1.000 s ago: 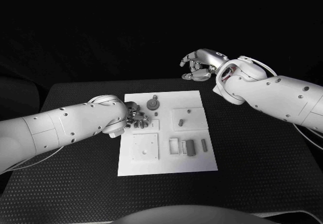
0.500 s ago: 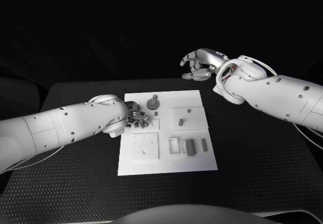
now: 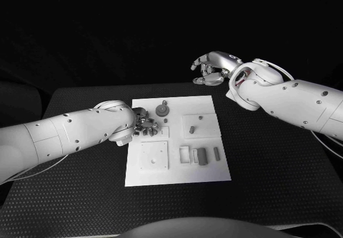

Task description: Assemble the parts on the task board

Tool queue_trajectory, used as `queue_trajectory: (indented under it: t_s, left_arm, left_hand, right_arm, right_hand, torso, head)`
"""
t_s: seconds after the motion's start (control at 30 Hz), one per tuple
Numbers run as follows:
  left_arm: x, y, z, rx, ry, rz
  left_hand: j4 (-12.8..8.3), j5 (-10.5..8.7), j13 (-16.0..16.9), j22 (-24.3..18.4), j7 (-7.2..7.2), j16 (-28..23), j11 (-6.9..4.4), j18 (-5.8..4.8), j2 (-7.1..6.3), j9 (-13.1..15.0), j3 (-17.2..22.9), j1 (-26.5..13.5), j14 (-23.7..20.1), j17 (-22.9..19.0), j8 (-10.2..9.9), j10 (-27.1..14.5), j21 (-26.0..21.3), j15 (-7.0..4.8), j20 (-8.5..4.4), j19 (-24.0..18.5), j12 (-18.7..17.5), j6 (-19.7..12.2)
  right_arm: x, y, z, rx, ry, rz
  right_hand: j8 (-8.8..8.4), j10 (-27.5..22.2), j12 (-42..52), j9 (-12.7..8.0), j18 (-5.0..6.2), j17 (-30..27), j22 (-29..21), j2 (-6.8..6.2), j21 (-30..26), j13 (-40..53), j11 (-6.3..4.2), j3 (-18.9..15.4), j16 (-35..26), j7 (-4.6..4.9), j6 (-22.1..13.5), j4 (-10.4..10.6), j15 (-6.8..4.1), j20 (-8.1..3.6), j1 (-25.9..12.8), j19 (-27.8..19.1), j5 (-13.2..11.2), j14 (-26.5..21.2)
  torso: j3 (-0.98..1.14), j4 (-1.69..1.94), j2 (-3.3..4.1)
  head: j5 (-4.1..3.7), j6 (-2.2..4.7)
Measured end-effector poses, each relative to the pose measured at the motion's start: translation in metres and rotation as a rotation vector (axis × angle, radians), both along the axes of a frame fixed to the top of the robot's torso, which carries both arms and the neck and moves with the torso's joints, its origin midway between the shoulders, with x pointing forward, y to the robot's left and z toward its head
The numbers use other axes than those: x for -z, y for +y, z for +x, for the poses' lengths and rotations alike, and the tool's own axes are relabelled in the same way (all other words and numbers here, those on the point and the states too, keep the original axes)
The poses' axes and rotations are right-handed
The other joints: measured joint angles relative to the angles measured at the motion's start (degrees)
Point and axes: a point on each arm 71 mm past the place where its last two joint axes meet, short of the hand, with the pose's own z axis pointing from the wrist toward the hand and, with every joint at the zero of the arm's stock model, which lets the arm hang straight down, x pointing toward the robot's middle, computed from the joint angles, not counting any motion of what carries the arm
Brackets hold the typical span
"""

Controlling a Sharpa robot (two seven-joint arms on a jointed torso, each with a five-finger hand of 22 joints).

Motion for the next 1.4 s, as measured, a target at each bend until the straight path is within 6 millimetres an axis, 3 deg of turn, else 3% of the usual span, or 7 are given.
queue_trajectory:
  t_s: [1.17,1.4]
  left_arm:
    - [0.0028,-0.0015,-0.0004,0.015,0.020,-0.001]
    - [0.0031,-0.0002,0.0002,0.014,0.023,0.001]
  left_hand:
    - [-1.8,0.00,-0.2,0.0,0.04,0.0,-0.03,0.03,1.37,0.2,0.1,1.4,0.0,-0.1,0.0,0.0,0.0,0.02,0.01,0.0,0.0,0.0]
    - [-3.0,0.00,-0.2,0.0,0.04,0.0,-0.04,0.03,1.31,0.3,0.3,2.2,0.0,-0.2,0.0,0.0,0.0,0.00,0.01,0.0,0.0,0.0]
  right_arm:
    - [0.0002,0.0001,0.0003,0.000,0.002,0.000]
    - [0.0004,0.0002,0.0004,0.000,0.002,0.000]
  right_hand:
    - [0.00,0.0,0.0,-0.1,-0.01,0.0,0.0,0.00,0.0,0.0,0.00,0.0,0.0,0.01,0.0,0.0,0.00,-0.25,0.0,0.0,0.0,0.0]
    - [0.00,0.0,0.0,-0.1,-0.01,0.0,0.0,0.00,0.0,0.0,0.00,0.0,0.0,0.01,0.0,0.0,0.00,-0.24,0.0,0.0,0.0,0.0]
  torso:
    - [0.01,0.02,-0.01]
    - [-0.03,0.01,-0.01]
  head:
    - [-0.30,-0.16]
    - [-0.32,-0.18]
